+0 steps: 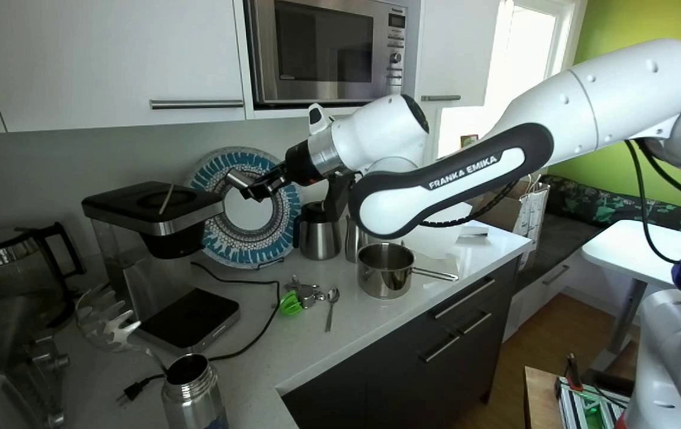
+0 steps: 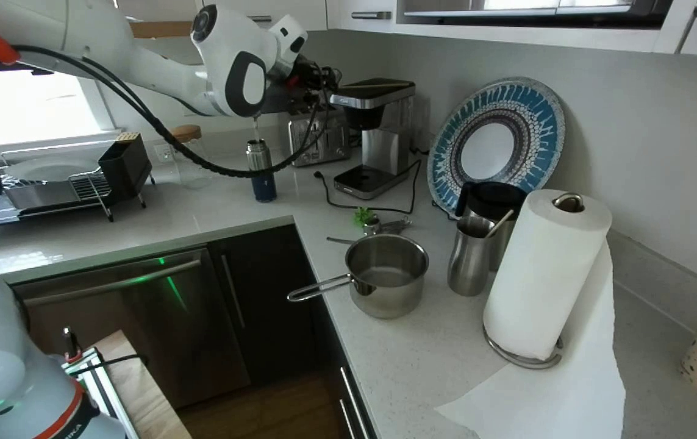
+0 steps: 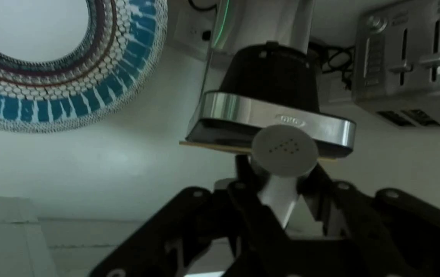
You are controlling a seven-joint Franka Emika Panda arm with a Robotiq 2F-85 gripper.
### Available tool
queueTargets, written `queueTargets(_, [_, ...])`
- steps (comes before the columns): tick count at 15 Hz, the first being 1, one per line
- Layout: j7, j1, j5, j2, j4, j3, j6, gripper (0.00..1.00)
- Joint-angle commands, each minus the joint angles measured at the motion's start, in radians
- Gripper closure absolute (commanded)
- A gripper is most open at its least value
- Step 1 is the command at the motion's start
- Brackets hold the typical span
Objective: Pick up the silver object from the bottom of the coffee machine and put it on top of the coffee machine
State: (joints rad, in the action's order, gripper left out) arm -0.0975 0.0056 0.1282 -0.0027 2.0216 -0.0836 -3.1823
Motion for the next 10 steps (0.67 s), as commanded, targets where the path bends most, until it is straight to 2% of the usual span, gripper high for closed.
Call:
queueTargets(1, [0.025,0.024,0.009,0.119,-0.048,0.004,-0.267,0.89])
queueTargets(2, [0.020,0.018,0.021,0.060,-0.014,0.014,-0.167,0.64])
queueTargets(3, [0.022,0.021,0.020,0.085,-0.020,0.013,-0.223,0.64])
queueTargets(5, [0.023,0.027,0.019,0.113,-0.033,0.011,-0.253,0.64])
queueTargets(6, [-0.049,0.059,-0.052,0.142,-0.040,0.066,-0.340,0.89])
queueTargets(7, [-0.149,0.107,-0.162,0.170,-0.056,0.126,-0.402,0.89])
queueTargets(10, [-0.326,0.198,-0.413,0.296,-0.101,0.162,-0.653,0.89])
